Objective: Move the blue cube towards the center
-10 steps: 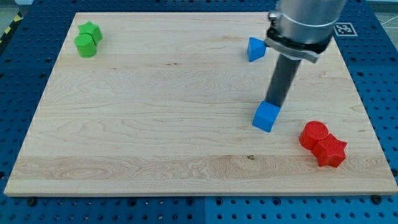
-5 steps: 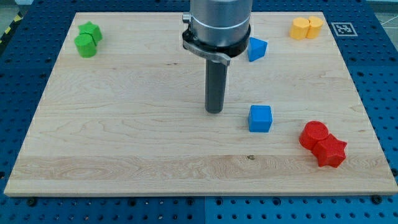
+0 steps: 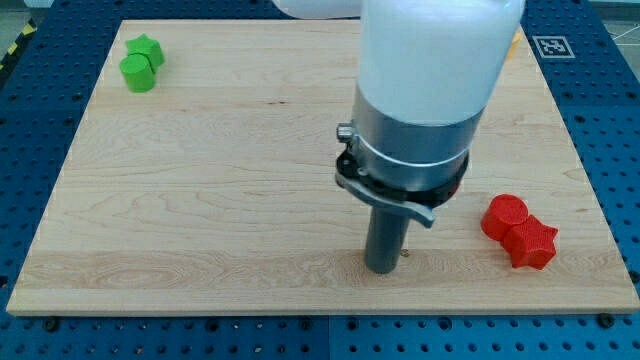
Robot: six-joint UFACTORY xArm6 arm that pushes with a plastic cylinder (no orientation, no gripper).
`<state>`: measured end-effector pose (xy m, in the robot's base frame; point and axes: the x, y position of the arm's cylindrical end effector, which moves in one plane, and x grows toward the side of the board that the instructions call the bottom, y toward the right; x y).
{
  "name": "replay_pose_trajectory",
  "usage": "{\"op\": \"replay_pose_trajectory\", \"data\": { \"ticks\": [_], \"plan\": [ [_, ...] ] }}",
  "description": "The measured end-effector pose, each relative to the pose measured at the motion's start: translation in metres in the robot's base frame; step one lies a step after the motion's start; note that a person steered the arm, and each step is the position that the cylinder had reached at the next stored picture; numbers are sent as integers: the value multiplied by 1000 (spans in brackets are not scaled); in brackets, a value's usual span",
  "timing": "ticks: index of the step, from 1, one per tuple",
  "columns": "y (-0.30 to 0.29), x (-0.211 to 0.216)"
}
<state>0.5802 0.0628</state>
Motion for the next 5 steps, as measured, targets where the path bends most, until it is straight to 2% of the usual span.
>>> {"op": "replay_pose_trajectory", "data": {
  "ticks": [3,5],
  "plan": [
    [36,-9],
    [39,-45]
  ]
}}
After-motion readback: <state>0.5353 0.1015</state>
